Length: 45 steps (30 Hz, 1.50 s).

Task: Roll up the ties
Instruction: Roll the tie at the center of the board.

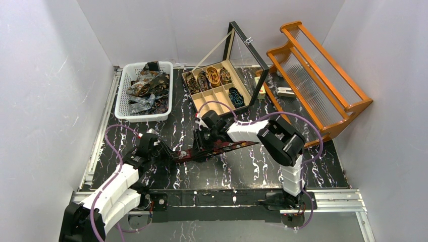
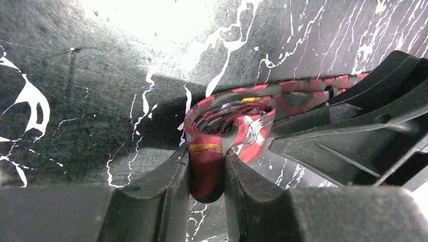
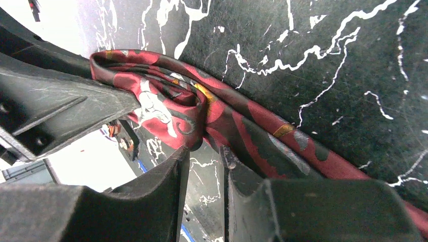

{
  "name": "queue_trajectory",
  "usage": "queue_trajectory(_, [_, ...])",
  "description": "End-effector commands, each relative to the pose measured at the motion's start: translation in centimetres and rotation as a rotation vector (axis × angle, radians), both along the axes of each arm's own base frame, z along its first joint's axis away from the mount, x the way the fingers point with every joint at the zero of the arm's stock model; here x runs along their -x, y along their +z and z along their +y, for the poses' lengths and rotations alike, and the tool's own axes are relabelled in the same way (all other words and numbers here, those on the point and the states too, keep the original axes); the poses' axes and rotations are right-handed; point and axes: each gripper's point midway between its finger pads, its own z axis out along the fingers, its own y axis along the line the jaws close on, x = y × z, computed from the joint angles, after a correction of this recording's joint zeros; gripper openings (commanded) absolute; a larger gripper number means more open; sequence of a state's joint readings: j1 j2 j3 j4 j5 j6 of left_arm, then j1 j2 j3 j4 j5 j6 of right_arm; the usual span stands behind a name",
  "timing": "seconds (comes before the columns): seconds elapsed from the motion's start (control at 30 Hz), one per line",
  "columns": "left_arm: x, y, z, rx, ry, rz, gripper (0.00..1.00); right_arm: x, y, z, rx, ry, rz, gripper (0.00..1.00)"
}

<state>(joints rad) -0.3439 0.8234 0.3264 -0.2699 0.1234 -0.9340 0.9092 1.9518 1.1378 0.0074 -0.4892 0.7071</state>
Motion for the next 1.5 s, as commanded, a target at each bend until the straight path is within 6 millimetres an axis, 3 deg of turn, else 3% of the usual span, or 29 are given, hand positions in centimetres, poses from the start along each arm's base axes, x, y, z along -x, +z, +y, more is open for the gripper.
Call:
queue_trajectory(0.0, [-0.3,0.9,0.6,-0.039,0.011,-0.010,0.16,-0.3,1.4,1.8,-0.051,0.027,-0.013,0.37])
queue_trajectory(0.27, [-0.3,1.4,1.3,-0.082,0.029,-0.003,0.15,-0.1,1.0,1.3,0.004,0.015,-0.013,0.37])
queue_trajectory(0.43, [-0.2,1.4,1.5,-0.094,0.026,0.002,0.15,-0.8,3.6,0.9,-0.015,0.002,-0.100,0.38])
queue_trajectory(0.57, [-0.1,1.3,1.6,-0.096,0.024,0.003,0.16,-3.5,4.0,-1.3,0.103,-0.087,-0.256,0.40])
queue_trajectory(0.73, [-0.1,1.3,1.6,-0.094,0.028,0.000,0.15,-5.0,2.0,-4.1,0.216,-0.145,-0.284,0.42])
queue_trajectory(0.9, [-0.1,1.4,1.6,-0.090,0.034,-0.002,0.15,-3.8,-1.0,-5.5,0.306,-0.114,-0.214,0.41])
queue_trajectory(1.07, [-0.1,1.4,1.6,-0.088,0.036,-0.003,0.15,-2.1,-2.7,-6.8,0.349,-0.104,-0.143,0.39])
queue_trajectory(1.3, [0.2,1.5,1.4,-0.083,0.021,0.006,0.16,-0.3,-3.5,-8.4,0.373,-0.102,-0.089,0.38])
queue_trajectory(1.47, [0.3,2.2,1.5,-0.083,0.015,0.001,0.16,0.5,-2.8,-8.6,0.364,-0.103,-0.073,0.38])
